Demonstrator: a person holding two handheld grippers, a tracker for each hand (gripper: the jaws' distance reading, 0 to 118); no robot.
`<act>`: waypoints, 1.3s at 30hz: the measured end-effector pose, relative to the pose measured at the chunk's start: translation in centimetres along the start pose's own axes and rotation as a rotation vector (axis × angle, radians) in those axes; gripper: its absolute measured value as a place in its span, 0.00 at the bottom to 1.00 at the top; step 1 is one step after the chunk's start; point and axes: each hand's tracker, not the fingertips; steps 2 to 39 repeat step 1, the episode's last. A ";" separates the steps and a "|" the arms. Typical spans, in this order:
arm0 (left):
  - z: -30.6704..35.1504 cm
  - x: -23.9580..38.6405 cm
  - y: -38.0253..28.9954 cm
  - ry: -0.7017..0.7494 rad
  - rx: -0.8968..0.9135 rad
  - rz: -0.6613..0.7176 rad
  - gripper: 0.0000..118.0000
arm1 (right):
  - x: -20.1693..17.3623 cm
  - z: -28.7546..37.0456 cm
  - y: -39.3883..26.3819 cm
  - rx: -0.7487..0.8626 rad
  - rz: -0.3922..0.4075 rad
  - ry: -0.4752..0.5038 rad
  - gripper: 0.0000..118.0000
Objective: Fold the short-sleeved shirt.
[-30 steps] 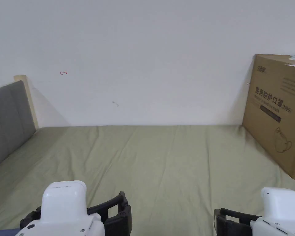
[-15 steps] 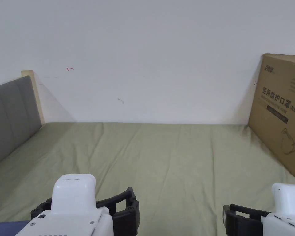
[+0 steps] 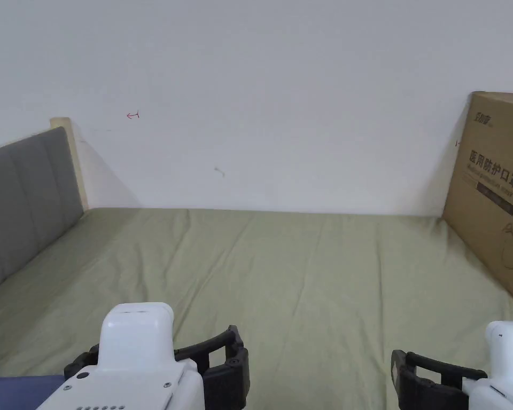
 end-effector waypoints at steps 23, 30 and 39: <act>0.0 0.0 0.0 0.000 0.000 0.001 0.88 | -0.1 0.0 0.0 0.003 0.000 -0.001 0.93; 0.0 0.0 0.0 0.000 0.000 0.001 0.88 | -0.1 0.0 0.0 0.003 0.000 -0.001 0.93; 0.0 0.0 0.0 0.000 0.000 0.001 0.88 | -0.1 0.0 0.0 0.003 0.000 -0.001 0.93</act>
